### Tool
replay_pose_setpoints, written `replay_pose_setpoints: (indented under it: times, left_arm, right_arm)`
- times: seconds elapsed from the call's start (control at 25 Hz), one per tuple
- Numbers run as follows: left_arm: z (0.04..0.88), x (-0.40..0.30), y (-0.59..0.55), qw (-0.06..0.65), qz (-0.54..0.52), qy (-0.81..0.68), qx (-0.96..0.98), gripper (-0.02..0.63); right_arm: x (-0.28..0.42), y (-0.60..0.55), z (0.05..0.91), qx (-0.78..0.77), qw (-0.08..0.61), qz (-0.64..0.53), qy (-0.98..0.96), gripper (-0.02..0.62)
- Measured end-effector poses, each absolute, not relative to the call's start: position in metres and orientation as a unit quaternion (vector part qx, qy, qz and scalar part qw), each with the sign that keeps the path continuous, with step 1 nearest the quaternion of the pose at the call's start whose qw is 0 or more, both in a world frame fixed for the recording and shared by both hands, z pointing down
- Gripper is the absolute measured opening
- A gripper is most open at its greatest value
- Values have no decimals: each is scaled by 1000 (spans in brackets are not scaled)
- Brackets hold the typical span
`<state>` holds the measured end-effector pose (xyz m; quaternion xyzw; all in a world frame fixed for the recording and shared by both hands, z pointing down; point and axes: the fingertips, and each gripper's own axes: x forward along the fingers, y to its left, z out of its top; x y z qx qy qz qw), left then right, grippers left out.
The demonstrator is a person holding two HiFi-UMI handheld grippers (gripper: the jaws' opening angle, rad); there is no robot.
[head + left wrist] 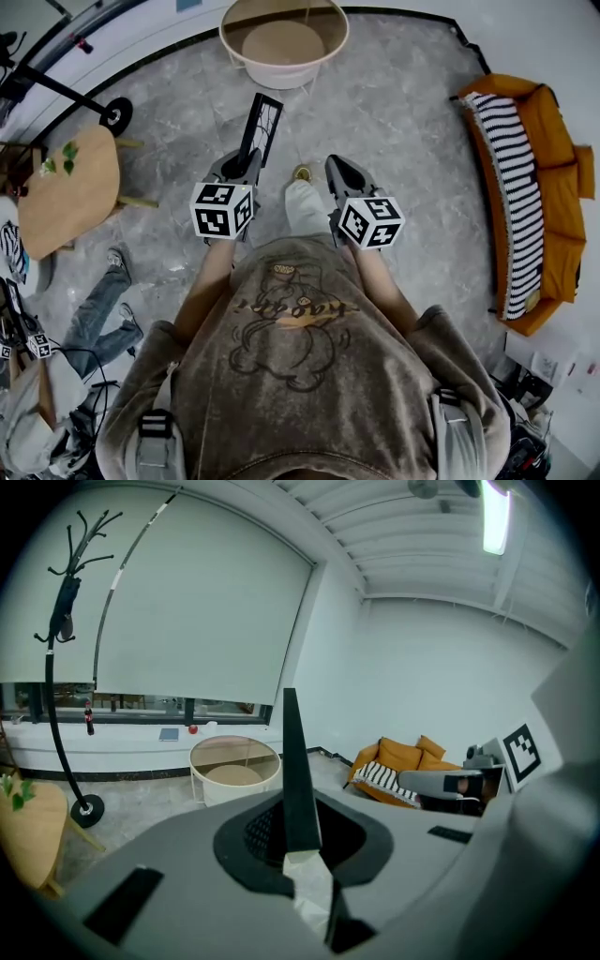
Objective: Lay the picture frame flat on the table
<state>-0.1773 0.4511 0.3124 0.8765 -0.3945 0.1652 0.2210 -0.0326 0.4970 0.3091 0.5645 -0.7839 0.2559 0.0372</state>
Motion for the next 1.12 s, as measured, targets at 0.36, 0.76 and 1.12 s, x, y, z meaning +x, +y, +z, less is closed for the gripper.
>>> replay_pose_setpoints:
  times: [0.36,0.76,1.12]
  left_arm:
    - [307,-170,412,221,173,-392,876,44]
    - [303,-152,370,226,181,-392,873,44]
    - [294,-133,309,229,176,-411,865,44]
  right_arm:
    - [-29,456,309,557,49,258,-788,19]
    - [-10,411,309,548,51,268,-791,20]
    - [9,347,301,530,53,267,-803,19]
